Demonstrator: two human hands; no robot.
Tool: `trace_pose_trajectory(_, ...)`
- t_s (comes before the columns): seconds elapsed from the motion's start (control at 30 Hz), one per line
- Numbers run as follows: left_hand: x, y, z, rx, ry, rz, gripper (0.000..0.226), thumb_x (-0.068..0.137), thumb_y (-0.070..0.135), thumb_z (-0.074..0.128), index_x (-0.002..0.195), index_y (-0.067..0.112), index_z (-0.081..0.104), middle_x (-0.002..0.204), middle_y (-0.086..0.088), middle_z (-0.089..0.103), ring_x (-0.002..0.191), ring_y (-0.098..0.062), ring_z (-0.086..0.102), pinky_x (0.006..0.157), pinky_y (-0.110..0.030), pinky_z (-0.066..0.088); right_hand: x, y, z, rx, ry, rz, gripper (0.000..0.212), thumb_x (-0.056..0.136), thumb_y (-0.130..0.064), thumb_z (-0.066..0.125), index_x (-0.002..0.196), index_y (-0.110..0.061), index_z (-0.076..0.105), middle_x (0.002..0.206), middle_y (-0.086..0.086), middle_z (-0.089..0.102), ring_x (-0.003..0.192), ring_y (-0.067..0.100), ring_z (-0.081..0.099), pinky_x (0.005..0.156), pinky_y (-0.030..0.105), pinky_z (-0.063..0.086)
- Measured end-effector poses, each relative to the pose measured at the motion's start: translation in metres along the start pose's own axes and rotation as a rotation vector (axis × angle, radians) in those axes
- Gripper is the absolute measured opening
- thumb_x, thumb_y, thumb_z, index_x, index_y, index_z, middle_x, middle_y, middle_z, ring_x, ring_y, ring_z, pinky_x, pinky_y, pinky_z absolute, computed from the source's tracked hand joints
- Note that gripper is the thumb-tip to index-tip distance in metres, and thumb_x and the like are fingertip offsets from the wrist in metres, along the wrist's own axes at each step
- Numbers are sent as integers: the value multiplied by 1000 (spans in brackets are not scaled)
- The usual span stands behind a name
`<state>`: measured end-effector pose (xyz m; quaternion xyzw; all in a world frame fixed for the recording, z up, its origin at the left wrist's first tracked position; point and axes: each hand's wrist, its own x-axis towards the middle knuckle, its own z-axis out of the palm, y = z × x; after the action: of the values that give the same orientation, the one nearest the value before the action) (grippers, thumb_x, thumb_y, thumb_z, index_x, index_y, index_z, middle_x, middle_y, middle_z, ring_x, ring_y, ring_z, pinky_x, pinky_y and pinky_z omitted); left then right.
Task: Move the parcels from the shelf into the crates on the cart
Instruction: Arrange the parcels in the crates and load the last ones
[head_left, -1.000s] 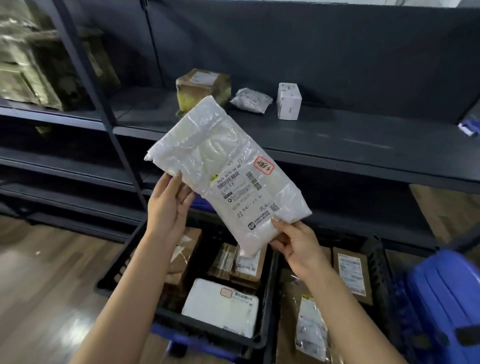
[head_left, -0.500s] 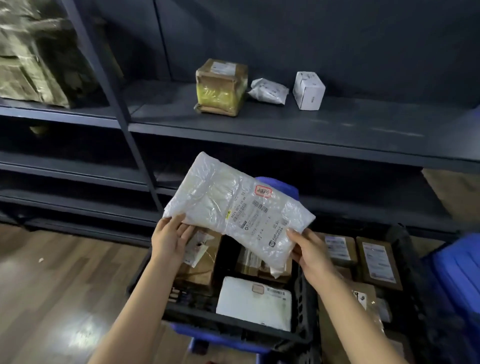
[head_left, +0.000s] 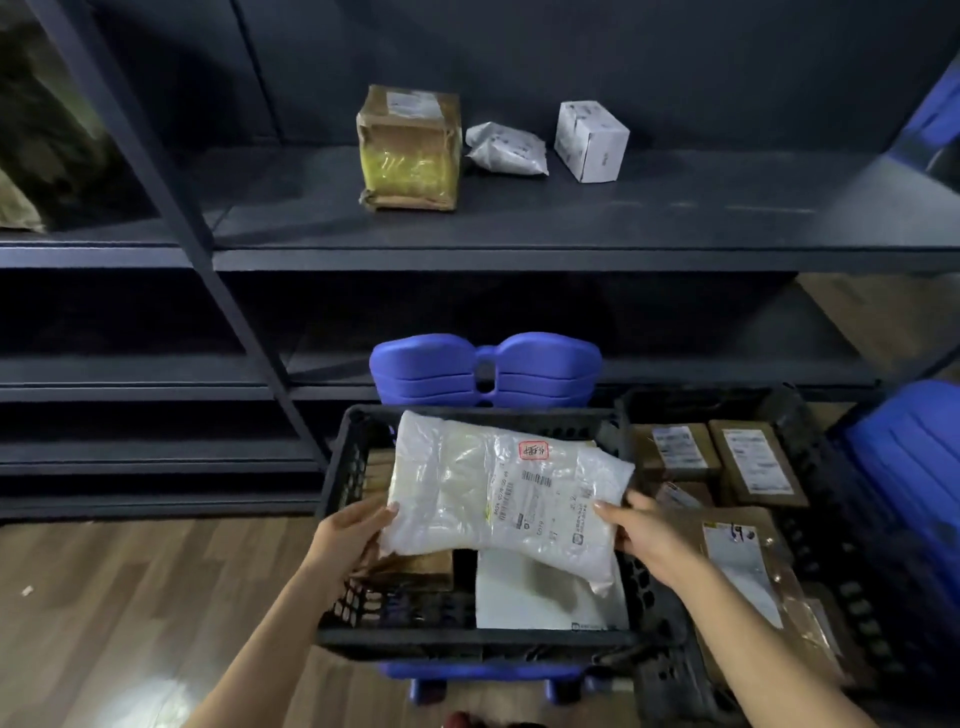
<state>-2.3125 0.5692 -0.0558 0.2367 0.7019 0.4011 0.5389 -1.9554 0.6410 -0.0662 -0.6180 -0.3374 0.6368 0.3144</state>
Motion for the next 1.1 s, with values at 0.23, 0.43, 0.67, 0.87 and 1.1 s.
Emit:
trace_pose_trajectory(0.23,6,-34,22,246,72,-16,20,83,14,75,100,3,73,87,-14,72,78,-24,64,79,-36,52,16,30,-2,-89,130,44,33,87,-13,70,116,-7,57,106,10,69,93,25,67,80,42,56)
trace_pose_trajectory(0.43,13,-51,29,579,89,30,20,84,16,72,99,3,72,95,-14,72,94,-31,66,83,-34,49,20,47,4,-367,187,-12,30,89,-15,67,117,-9,59,110,7,67,98,23,66,89,42,53)
trace_pose_trajectory(0.67,24,-56,34,820,-64,22,7,83,20,70,81,14,69,74,0,61,71,-15,56,57,-21,41,20,68,1,-605,291,-14,25,91,-15,62,113,-3,59,114,12,65,102,26,62,77,29,46)
trace_pose_trajectory(0.87,31,-63,57,925,-150,38,5,84,19,70,80,17,69,85,-2,68,82,-16,64,74,-27,53,24,72,-6,-850,350,30,24,94,-16,54,112,-1,58,112,17,66,100,32,63,72,29,45)
trace_pose_trajectory(1.1,46,-93,70,1092,-138,11,33,84,26,71,57,19,55,62,6,54,68,-11,56,61,-21,41,36,79,1,-1046,383,77,33,99,-8,43,130,-1,50,126,14,61,110,28,62,74,27,48)
